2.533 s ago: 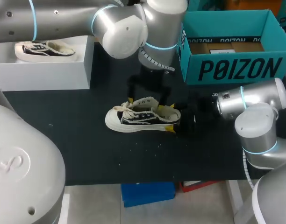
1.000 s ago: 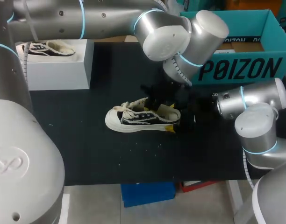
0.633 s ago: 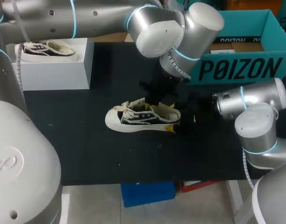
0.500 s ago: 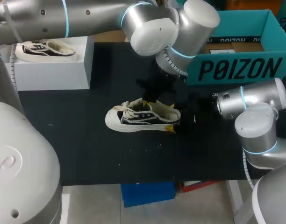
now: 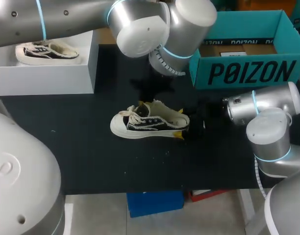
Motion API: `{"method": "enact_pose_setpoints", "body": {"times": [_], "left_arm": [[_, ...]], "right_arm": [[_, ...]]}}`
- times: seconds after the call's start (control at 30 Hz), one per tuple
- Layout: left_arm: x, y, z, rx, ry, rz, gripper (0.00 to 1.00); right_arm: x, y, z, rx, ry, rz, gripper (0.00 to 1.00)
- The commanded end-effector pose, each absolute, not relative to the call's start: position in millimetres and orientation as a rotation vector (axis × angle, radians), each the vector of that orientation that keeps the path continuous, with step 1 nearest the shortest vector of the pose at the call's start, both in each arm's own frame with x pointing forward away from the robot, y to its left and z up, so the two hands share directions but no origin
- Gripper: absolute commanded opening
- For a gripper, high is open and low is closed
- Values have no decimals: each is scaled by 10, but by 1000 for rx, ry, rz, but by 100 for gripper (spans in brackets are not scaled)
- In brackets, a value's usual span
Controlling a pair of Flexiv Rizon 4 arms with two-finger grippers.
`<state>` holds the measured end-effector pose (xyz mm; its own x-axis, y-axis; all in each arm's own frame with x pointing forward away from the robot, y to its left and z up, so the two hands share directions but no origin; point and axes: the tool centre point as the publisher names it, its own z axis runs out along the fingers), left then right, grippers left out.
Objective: Take the shoe out of the shoebox, open the shoe tongue, remove and reinsert the insole, then place the shoe into the shoebox
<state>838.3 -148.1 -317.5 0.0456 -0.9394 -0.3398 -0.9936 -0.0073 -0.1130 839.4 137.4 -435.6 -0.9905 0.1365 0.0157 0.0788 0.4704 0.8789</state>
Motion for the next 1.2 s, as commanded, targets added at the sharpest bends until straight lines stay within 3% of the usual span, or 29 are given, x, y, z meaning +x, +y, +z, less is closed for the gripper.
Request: {"method": "enact_pose_setpoints", "body": {"times": [0.03,0.53,0.57,0.6,1.2], "left_arm": [[8313,-1339,-3132,-2026,1965,181,0],[8174,-1039,-3253,-2056,1908,231,0],[8168,-1026,-3248,-2060,1902,229,43],[8162,-1012,-3240,-2067,1897,224,100],[8087,-684,-3231,-2129,1828,207,100]], "right_arm": [[8406,1394,-4374,196,2647,1573,0],[8406,1394,-4374,196,2647,1573,0],[8406,1394,-4374,196,2647,1573,0],[8406,1394,-4374,196,2647,1573,0],[8406,1394,-4374,196,2647,1573,0]]}}
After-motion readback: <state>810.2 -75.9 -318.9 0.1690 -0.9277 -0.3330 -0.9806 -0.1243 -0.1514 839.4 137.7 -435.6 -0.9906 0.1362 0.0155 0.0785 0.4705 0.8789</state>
